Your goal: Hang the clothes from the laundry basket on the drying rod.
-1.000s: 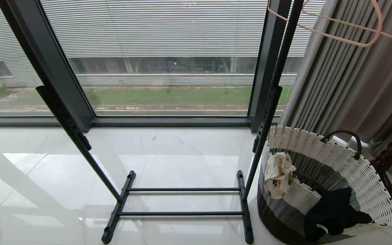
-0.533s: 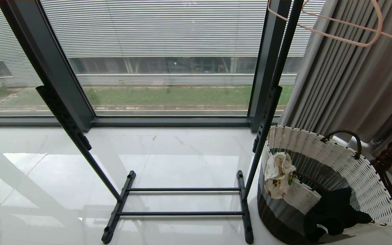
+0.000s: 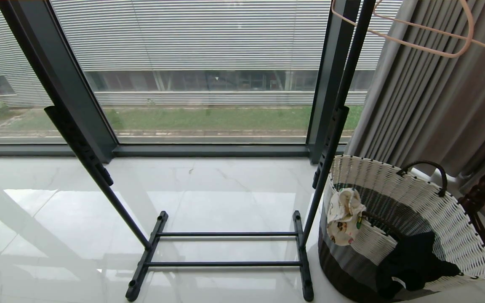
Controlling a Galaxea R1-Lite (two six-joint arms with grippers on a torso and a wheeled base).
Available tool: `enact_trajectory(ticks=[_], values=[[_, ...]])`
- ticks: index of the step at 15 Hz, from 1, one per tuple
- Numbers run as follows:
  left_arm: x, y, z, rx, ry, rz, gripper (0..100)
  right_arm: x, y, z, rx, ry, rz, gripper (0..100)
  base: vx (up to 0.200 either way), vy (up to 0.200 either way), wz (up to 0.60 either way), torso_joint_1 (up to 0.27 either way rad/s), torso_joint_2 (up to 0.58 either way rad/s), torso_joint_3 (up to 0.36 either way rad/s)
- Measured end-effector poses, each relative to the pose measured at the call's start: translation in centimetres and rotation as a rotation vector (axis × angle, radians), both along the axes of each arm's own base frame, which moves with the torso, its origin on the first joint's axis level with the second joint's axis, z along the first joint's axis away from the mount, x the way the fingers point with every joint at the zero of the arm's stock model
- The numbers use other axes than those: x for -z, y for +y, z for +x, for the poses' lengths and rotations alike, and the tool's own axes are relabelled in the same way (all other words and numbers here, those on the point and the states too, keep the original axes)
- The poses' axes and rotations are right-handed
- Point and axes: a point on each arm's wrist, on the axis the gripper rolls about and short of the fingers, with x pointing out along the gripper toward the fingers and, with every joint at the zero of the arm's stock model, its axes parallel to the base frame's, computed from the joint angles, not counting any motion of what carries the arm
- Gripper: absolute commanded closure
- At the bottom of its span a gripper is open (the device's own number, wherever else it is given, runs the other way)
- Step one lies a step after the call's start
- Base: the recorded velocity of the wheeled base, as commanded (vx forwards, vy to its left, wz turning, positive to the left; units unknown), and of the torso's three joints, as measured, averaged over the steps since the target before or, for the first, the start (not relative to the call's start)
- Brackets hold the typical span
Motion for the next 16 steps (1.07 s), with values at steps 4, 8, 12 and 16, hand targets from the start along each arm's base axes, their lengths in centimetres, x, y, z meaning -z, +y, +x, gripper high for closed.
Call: enact_trajectory(ticks=[4,8,12,16], values=[[0.0,0.0,0.0,0.000,0.000,0.000,0,1.3,1.3,7.0,-0.063,0.080,-0.092,0,0.000,0.000,0.00,0.000,0.00,0.000],[0.0,0.0,0.0,0.000,0.000,0.000,0,3.5,2.6,11.9,-0.052,0.101,-0.160,0,0.000,0.000,0.00,0.000,0.00,0.000],[0.0,0.0,0.0,0.000,0.000,0.000,0,5.1,3.1,14.9,0.020,0.088,-0.224,0,0.000,0.000,0.00,0.000,0.00,0.000],[0.0,0.0,0.0,0.000,0.000,0.000,0,6.4,3.2,15.8,0.036,0.118,-0.247,100,0.000,0.000,0.00,0.000,0.00,0.000]])
